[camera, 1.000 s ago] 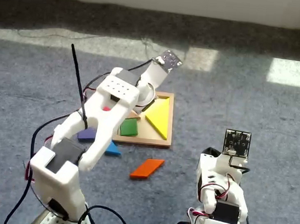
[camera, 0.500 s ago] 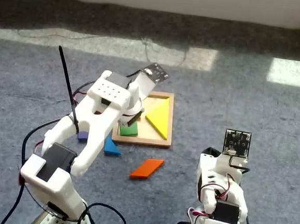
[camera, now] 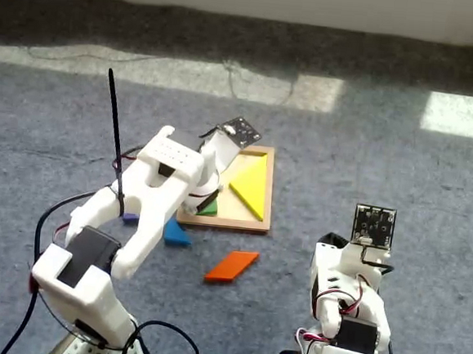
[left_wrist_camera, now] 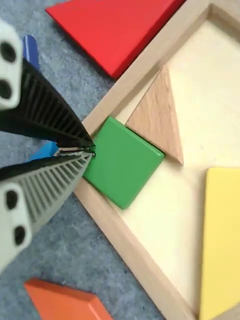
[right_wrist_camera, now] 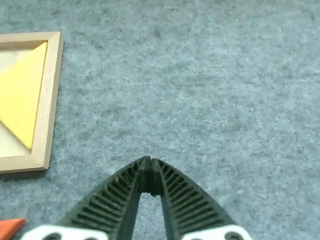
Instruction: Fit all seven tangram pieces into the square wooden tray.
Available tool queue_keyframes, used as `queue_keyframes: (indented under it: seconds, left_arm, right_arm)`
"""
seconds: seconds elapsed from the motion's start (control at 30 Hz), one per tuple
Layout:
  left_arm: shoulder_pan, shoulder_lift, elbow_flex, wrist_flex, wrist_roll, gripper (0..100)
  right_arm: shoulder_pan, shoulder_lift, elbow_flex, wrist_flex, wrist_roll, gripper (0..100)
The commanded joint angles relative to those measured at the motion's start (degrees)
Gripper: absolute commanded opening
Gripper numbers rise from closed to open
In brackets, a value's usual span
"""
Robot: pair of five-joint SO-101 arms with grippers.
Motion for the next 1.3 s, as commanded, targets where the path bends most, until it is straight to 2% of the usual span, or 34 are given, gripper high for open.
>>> queue_keyframes:
  seconds: [0.0,0.43,0.67,0.87,1.07,1.27]
  left_arm:
    - [-0.31,2.15,-0.31,-5.45,-0.26,5]
    - [0.75,11.03,-13.49,-7.03,-0.26,5]
    - [2.59,6.73,-16.48,3.25,-0.26,5]
    - [-1.54,-0.31,-16.04,3.78,-0.26,5]
    - [-4.7,3.38,-15.96,-2.55,-0.26,5]
    - [-4.35,12.18,-16.66,-9.14,-0.26,5]
  right_arm:
    - [0.48,0.92,8.48,0.22,0.53,0.8]
    - [0.48,0.92,8.48,0.22,0.53,0.8]
    - [0.48,0.92,8.4,0.22,0.53,0.8]
    - [0.48,0.84,8.4,0.22,0.53,0.8]
    - [0.48,0.84,8.31,0.22,0.53,0.8]
    - [0.48,0.84,8.31,0.22,0.53,0.8]
